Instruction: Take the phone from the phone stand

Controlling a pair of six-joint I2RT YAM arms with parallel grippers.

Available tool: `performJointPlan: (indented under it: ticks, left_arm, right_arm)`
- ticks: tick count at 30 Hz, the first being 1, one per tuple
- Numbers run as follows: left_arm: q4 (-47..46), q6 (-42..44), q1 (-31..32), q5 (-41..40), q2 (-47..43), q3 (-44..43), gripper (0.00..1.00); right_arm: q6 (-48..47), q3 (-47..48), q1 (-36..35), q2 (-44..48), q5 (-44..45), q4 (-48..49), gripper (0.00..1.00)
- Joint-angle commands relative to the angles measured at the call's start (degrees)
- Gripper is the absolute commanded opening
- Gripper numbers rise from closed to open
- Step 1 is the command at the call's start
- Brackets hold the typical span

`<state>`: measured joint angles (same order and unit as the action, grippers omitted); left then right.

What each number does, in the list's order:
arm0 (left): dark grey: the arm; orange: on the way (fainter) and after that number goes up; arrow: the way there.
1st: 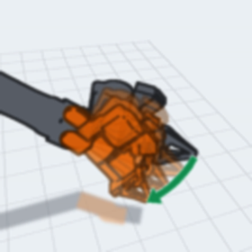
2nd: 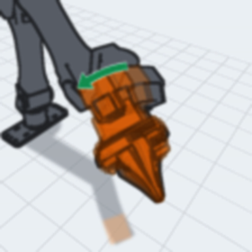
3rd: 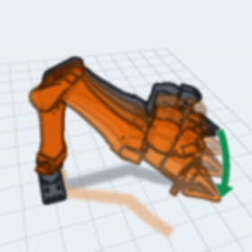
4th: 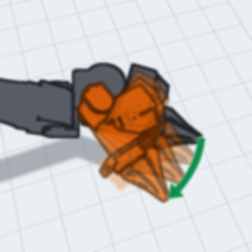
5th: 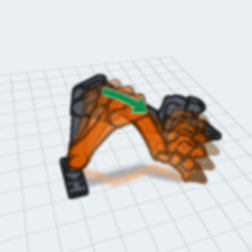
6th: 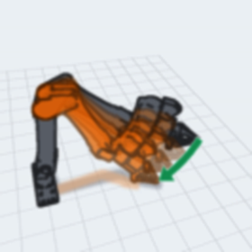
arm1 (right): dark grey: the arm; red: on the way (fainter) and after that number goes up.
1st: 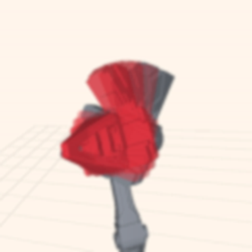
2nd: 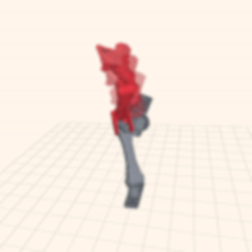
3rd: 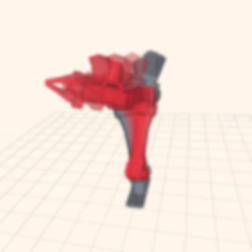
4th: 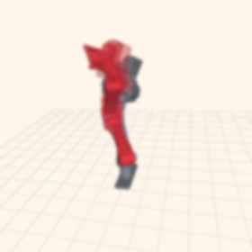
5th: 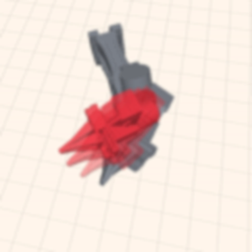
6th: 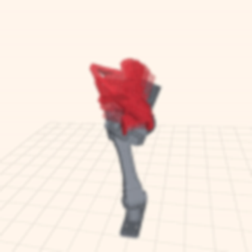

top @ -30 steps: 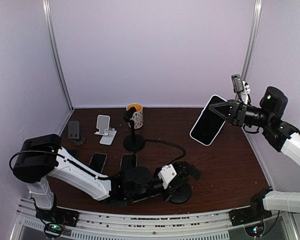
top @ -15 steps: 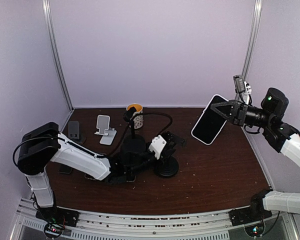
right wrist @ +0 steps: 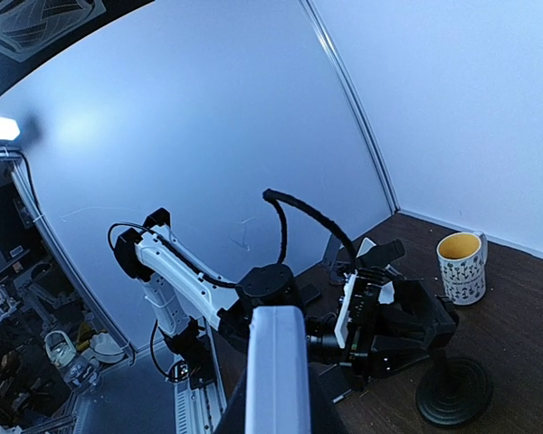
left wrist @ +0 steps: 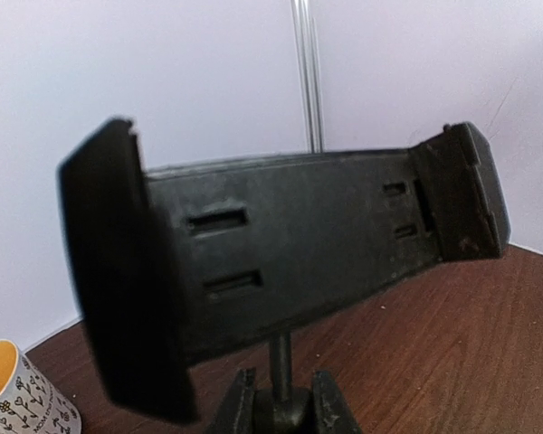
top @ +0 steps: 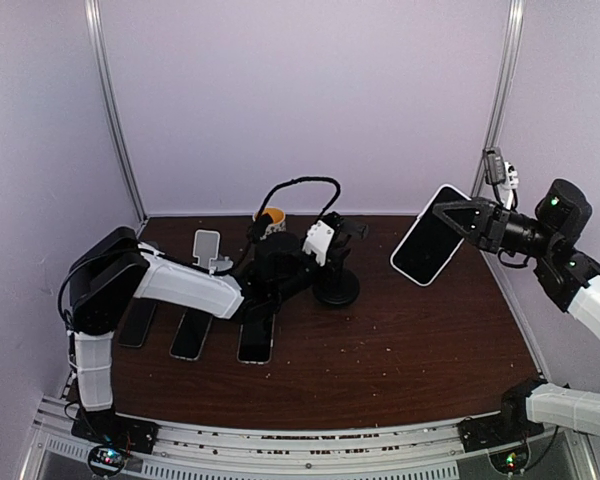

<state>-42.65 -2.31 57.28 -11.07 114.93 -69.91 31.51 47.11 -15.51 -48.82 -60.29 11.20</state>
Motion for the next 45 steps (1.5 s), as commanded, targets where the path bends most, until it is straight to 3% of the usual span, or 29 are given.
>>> performJointPlan:
  ticks: [1,30,36,40,45]
  left_arm:
    - [-3.24,-2.24,-2.62,1.05,3.18,-6.12,0.00]
    - [5.44,-6.89,-5.16,2.29,14.55,-20.44,0.00]
    - [6.10,-6.41,-5.15,3.00,13.19,-19.40,0.43]
    - [6.10,-6.45,-5.16,3.39,11.46,-18.07,0.62]
    - [5.61,-7.03,-5.16,5.15,8.25,-14.98,0.74]
  right_arm:
    - [0.57,-0.37,0.64,1.02,-0.42,3.89,0.00]
    - [2.33,-2.67,0.68,0.18,-1.14,6.95,0.00]
    - [2.50,-2.59,0.65,-0.24,-1.02,6.99,0.00]
    - [3.07,-2.47,0.65,-0.94,-1.02,7.10,0.00]
    - [3.63,-2.42,0.65,-1.75,-1.05,7.34,0.00]
